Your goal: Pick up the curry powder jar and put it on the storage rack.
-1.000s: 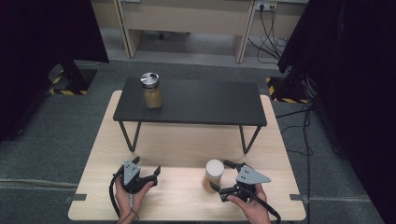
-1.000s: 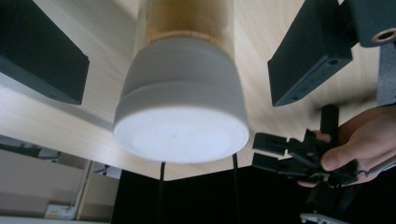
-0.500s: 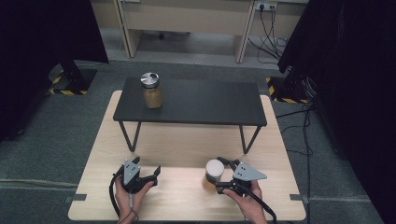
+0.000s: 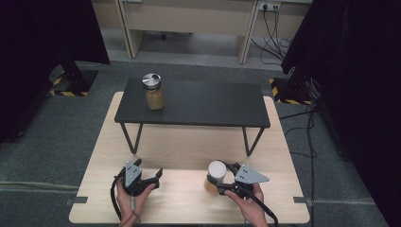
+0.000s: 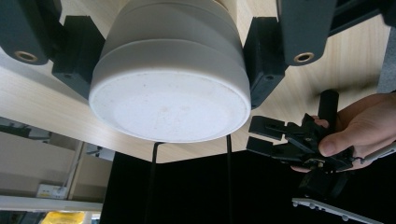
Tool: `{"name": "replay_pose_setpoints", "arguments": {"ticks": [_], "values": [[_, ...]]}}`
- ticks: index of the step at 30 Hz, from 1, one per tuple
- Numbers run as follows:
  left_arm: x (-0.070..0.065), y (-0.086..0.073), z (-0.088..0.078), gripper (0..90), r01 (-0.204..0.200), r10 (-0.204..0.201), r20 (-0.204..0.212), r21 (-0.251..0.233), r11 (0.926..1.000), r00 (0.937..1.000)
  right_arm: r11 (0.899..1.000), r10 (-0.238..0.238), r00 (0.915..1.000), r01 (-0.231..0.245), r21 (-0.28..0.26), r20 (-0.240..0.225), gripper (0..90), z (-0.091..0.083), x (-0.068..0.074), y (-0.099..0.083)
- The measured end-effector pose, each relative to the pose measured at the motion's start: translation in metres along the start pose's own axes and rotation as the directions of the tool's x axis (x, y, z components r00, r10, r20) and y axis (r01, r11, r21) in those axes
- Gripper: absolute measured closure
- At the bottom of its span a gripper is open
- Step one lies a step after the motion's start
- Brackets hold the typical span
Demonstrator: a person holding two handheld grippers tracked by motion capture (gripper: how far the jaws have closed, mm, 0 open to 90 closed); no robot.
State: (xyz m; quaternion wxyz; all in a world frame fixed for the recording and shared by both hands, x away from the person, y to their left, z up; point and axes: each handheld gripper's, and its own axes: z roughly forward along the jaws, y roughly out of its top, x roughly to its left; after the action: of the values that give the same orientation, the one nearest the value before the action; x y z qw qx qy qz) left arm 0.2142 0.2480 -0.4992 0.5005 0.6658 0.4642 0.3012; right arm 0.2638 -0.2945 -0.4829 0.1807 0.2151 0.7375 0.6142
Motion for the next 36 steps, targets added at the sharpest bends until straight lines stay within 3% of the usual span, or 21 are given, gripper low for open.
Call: {"name": "replay_pose_setpoints", "arguments": {"ticks": [7,12,24,36], "values": [[0.000,0.000,0.000,6.8,-0.003,0.003,0.002,0.000,1.0000,1.0000,1.000,0.013,0.9999,-0.014,0.010,0.006,34.2,-0.003,0.001,0.003],[0.000,0.000,0.000,6.8,0.000,0.000,0.004,-0.001,1.0000,1.0000,1.000,0.015,0.9997,-0.014,-0.015,0.018,34.2,-0.009,0.004,0.007],[-0.001,0.000,0.000,6.9,-0.001,0.001,0.002,-0.001,1.0000,1.0000,0.999,-0.023,0.9993,0.024,-0.042,0.030,34.3,-0.030,0.008,0.055],[-0.001,0.000,0.000,6.9,0.000,0.000,0.004,-0.003,1.0000,1.0000,0.999,-0.013,0.9987,0.014,-0.029,0.050,34.2,-0.033,0.012,0.066]]}}
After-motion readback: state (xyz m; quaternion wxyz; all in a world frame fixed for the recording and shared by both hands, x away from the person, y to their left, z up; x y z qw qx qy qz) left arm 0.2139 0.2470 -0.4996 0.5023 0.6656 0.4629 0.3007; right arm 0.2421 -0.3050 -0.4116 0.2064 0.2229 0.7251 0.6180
